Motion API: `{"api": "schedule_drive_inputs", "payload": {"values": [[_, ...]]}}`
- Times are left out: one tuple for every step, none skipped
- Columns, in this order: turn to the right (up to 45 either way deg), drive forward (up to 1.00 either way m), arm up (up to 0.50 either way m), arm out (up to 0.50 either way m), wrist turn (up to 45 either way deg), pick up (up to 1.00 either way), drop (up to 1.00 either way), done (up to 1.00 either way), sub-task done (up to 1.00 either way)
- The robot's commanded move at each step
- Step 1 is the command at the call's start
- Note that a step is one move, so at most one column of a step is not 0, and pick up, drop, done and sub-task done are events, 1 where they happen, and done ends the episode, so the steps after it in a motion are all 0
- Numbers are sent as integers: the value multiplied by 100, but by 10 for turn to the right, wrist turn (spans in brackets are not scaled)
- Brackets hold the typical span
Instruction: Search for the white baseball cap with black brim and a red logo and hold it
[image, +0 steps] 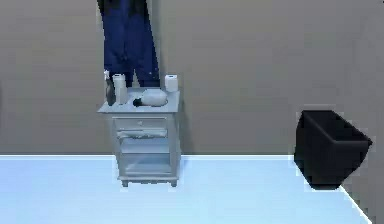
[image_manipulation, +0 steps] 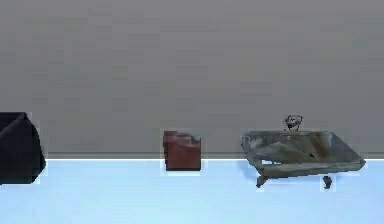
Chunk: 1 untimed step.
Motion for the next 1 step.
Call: {"api": "schedule_drive_inputs", "payload": {"values": [[0, 60, 0, 0, 0, 0, 0, 0, 0]]}}
